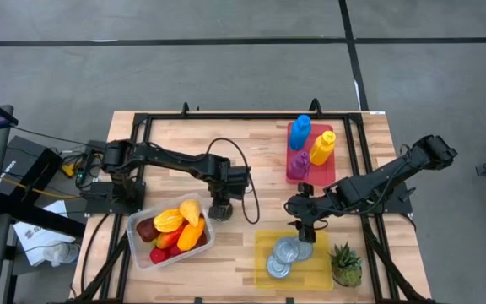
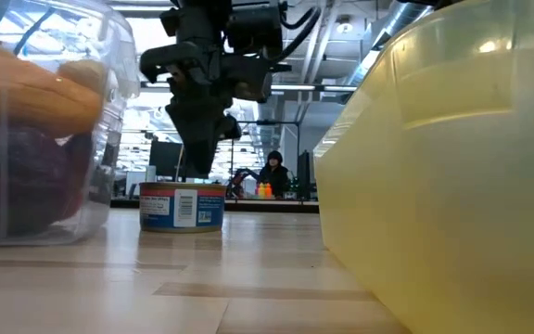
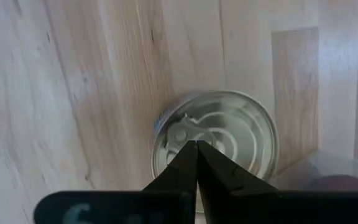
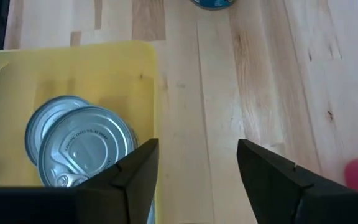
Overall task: Pick & Place Food Item
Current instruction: Put the blue and pink tuna can into the yellow bin
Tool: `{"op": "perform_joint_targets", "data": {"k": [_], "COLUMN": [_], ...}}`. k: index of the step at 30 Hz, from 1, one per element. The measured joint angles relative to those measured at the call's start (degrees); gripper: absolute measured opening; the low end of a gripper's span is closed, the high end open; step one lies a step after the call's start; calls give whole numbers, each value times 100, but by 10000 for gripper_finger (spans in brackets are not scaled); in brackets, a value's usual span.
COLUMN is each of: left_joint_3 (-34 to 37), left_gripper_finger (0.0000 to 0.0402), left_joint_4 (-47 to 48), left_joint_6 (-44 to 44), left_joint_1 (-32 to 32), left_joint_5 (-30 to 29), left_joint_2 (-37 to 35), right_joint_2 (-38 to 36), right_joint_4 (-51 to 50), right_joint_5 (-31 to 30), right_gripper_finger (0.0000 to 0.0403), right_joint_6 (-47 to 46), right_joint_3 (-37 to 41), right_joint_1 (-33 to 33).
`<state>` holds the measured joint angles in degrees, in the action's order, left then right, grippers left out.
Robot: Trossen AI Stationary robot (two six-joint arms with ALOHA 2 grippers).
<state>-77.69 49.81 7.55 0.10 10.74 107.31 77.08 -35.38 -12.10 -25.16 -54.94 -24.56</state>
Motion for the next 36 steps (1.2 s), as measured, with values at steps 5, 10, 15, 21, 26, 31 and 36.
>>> {"op": "perform_joint_targets", "data": {"k": [5, 10, 15, 21, 26, 31, 36], "left_joint_3": [0, 0, 6, -26, -16, 33, 19], "left_gripper_finger": [0, 0, 0, 0, 0, 0, 0], "left_joint_4": [116, -46, -131, -219, -1014, -1568, -1918], "left_joint_6": [104, 120, 120, 147, 120, 249, 724], "left_joint_1": [2, 76, 201, 223, 204, 345, 518], "left_joint_5": [11, 13, 10, 105, -724, -1811, -2452], "left_joint_2": [4, 23, 193, 544, 476, 233, 40], "right_joint_2": [1, 2, 3, 4, 4, 4, 4], "right_joint_4": [0, 2, 4, -4, -6, 19, 22], "right_joint_5": [0, 0, 0, 0, 0, -21, -456], "right_gripper_finger": [202, 197, 194, 190, 187, 184, 185], "right_joint_6": [30, 29, 25, 19, 14, 25, 111], "right_joint_3": [0, 0, 0, 0, 0, 0, 0], "right_joint_1": [35, 35, 33, 31, 31, 31, 31]}}
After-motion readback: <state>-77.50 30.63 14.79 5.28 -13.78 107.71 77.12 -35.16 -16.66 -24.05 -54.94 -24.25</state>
